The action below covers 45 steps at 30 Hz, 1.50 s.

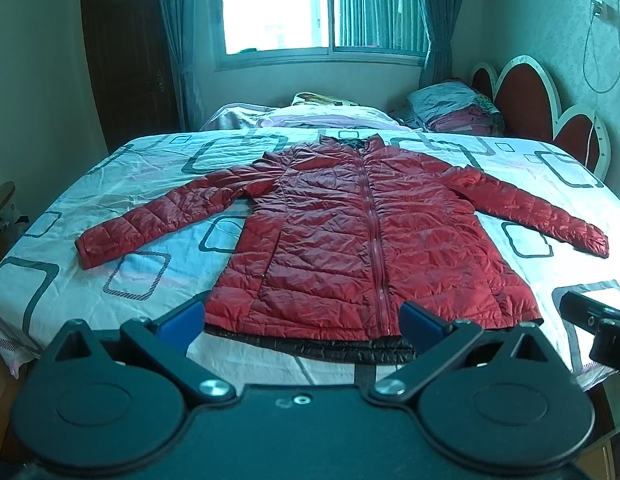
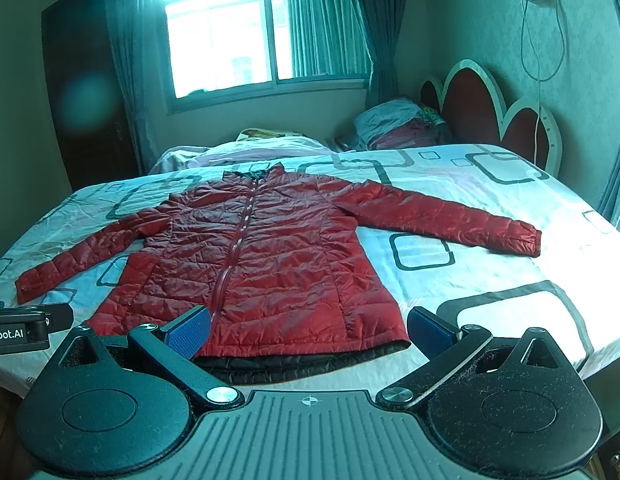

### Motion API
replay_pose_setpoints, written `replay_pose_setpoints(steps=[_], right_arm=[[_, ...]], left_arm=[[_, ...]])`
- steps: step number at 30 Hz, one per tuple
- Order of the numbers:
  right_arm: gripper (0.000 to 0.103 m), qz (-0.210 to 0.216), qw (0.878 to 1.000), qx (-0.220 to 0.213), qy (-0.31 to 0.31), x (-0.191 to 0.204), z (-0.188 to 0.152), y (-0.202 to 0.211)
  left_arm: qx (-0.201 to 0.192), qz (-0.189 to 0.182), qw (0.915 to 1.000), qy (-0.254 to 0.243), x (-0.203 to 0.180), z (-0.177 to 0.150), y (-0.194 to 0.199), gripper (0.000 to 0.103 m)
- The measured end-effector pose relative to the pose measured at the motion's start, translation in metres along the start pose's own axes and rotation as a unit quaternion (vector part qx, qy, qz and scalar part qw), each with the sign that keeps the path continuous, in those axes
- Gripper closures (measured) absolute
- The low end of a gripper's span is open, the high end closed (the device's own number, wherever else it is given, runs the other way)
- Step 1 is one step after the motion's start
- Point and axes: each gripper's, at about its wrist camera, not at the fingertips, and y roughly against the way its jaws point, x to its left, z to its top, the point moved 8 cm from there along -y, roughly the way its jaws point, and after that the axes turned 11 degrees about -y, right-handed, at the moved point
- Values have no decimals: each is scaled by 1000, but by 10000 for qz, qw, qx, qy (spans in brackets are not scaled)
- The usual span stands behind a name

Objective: Fold large clothes

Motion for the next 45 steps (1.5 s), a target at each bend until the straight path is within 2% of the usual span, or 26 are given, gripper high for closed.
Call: replay_pose_setpoints(steps=[11, 20, 28, 35, 45], right_arm=[[0, -150, 9999, 10, -10, -6, 9, -24], [0, -563, 9982, 50, -215, -21, 29, -78], [0, -983, 9937, 7, -534, -32, 59, -134], [0, -1186, 9892, -51, -856, -40, 85, -174], [0, -1436, 9841, -55, -1040, -87, 115, -220]], left_arm=[[139, 14, 9999, -67, 5, 9, -33, 0], [240, -78, 9995, -168, 14, 41, -99, 0], [175, -264, 9986, -419, 20, 83, -165, 0], [222, -411, 9977, -500, 29, 109, -213, 0], [417, -233, 9982, -375, 20, 130, -267, 0]])
